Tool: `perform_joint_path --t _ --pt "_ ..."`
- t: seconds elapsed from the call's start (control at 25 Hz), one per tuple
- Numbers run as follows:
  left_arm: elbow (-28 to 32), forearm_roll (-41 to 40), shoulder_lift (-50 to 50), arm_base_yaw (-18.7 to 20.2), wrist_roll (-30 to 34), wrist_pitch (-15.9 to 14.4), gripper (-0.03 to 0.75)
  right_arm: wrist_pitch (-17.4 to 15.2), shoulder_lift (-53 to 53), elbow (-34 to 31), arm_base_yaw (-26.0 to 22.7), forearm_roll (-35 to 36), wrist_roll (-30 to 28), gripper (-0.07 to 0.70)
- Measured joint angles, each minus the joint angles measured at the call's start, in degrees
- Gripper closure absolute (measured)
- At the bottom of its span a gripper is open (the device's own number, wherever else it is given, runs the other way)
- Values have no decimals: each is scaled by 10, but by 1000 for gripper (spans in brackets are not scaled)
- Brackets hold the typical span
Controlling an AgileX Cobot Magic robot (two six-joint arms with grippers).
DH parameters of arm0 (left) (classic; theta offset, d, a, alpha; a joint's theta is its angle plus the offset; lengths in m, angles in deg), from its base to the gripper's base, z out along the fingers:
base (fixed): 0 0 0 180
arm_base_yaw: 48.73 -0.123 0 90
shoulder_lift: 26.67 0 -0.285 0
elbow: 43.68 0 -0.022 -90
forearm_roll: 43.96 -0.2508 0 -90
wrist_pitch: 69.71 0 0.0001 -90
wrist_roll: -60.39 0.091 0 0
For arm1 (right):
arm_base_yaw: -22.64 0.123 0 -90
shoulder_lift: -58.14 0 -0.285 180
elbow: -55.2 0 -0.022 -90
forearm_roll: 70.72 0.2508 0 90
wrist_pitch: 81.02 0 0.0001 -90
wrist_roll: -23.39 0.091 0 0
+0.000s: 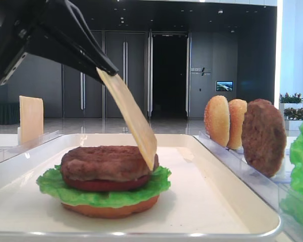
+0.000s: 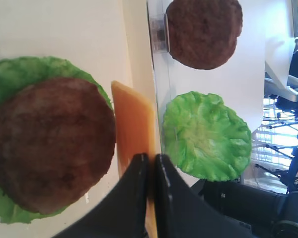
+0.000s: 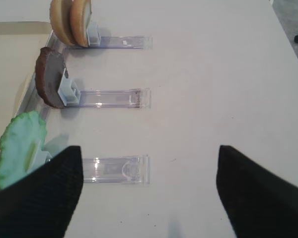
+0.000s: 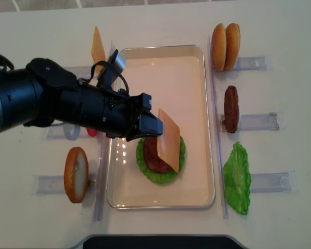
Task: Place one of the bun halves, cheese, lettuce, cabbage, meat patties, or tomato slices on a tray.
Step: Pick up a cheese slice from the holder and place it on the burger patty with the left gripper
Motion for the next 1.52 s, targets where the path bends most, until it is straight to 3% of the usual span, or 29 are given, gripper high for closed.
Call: perform_joint_path --t 1.52 --pt "0 -170 0 0 -150 43 701 0 0 0 0 0 0 76"
